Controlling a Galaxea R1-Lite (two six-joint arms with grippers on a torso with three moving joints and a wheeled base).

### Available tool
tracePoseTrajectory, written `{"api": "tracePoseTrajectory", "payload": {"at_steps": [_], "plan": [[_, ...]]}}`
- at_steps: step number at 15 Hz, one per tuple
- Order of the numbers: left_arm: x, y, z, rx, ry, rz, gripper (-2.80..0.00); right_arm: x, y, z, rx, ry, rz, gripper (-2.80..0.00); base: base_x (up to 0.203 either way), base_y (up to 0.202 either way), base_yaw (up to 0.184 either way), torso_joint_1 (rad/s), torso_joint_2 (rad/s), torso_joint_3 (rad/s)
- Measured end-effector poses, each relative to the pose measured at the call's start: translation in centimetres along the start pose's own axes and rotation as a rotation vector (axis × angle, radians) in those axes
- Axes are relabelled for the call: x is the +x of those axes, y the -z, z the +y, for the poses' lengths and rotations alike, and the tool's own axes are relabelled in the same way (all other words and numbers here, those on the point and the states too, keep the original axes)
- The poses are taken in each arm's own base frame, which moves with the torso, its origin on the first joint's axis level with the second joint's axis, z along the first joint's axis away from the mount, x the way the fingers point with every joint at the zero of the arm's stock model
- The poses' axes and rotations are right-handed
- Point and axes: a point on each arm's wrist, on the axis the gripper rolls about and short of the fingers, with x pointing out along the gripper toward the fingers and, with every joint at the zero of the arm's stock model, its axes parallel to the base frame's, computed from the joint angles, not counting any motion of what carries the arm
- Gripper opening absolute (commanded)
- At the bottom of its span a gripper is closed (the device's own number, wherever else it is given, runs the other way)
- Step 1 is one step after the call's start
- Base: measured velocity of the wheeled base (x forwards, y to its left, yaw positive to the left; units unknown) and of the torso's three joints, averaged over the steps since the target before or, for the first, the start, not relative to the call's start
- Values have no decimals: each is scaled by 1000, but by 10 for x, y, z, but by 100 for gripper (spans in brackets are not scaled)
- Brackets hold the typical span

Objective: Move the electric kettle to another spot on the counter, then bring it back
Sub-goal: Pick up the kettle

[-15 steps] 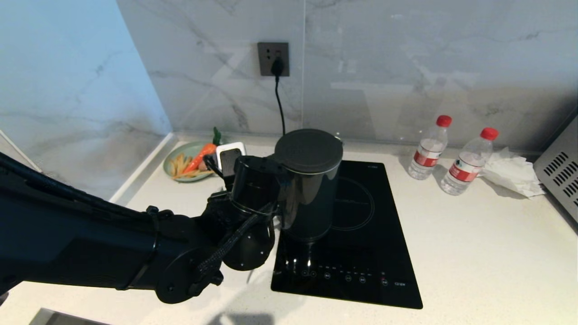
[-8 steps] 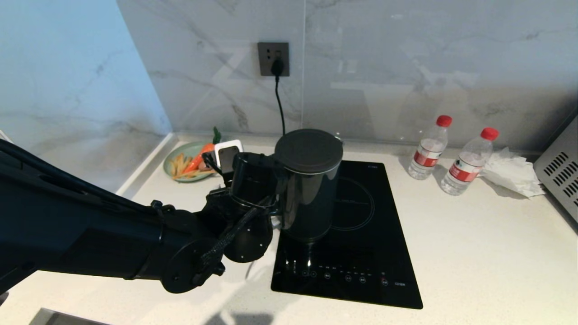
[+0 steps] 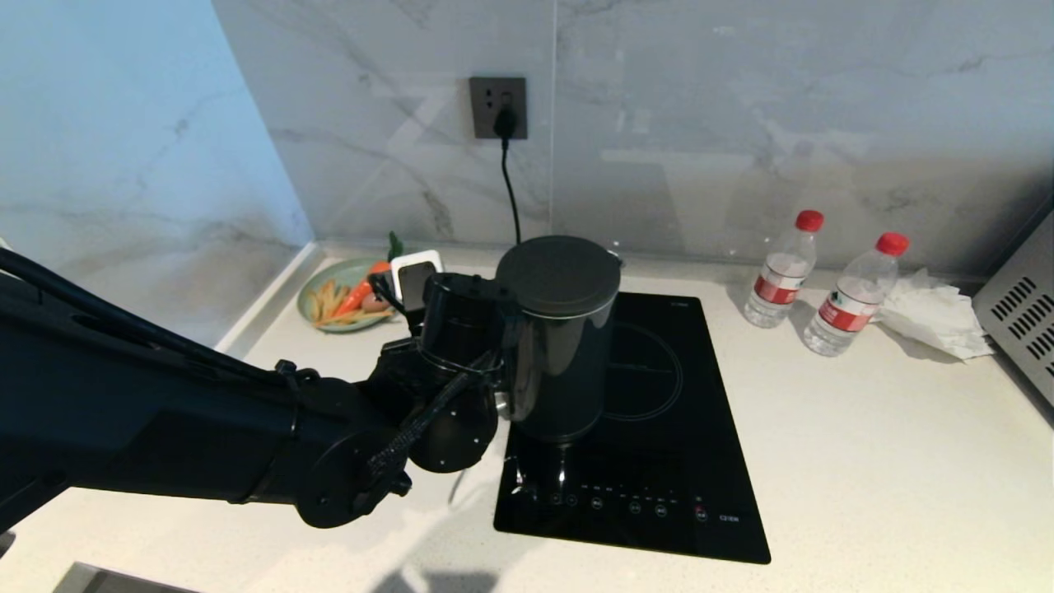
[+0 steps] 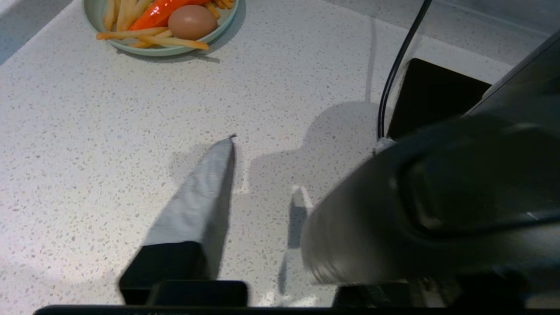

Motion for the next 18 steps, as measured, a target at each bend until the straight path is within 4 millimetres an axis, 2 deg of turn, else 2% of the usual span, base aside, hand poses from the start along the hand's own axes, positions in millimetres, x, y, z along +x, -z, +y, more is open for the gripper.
{"api": "tracePoseTrajectory", "payload": {"at_steps": [11,18], "plan": [[0,-3,-3,-8,3,-7,-280,0,0,0,0,0,-1,-280,0,0,0,0,0,0],[-8,-23,-17,-11,49,-48,-280,0,0,0,0,-1,0,-280,0,0,0,0,0,0]]}}
